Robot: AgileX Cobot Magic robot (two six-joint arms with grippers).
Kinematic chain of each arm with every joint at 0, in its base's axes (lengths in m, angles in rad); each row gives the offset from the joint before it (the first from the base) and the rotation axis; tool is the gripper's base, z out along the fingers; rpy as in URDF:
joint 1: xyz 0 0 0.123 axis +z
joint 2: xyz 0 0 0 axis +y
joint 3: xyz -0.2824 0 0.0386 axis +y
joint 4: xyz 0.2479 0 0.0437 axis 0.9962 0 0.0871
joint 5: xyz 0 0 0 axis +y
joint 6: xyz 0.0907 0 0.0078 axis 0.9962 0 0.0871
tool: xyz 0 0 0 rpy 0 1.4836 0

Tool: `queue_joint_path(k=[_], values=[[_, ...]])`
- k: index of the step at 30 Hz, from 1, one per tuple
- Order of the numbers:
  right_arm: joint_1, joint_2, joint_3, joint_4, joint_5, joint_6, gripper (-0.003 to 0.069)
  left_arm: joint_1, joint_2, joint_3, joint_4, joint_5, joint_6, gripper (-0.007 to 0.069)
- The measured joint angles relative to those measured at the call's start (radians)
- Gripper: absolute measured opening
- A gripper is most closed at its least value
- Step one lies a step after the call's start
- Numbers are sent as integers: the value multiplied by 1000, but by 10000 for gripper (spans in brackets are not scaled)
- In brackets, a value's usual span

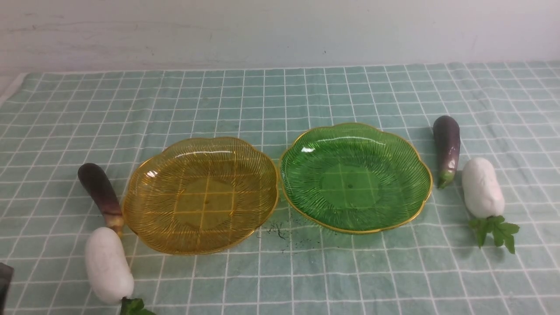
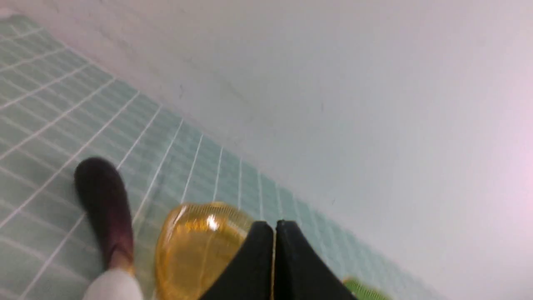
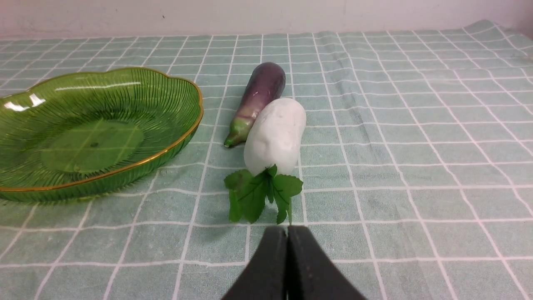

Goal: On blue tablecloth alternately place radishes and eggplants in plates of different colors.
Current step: 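Pick up the white radish and place it on the plate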

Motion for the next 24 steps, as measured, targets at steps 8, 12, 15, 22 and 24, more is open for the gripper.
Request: queue_joint_path(k=[8,12,15,22,24], values=[[0,0,0,-9,-3,0,-15,0,6,-185,10,-96,1,-8],[0,0,1,-14,-24,4,-15,0,156,-462,163,197,52,-8],[0,0,8,64,-84,41,-15,0,287,-601,232,459,72,-8],[0,0,8,489,-286,194,-15,0,801,-806,393,1058,77,-8],[0,0,8,535,-297,194,-15,0,897,-806,398,1054,76,-8]])
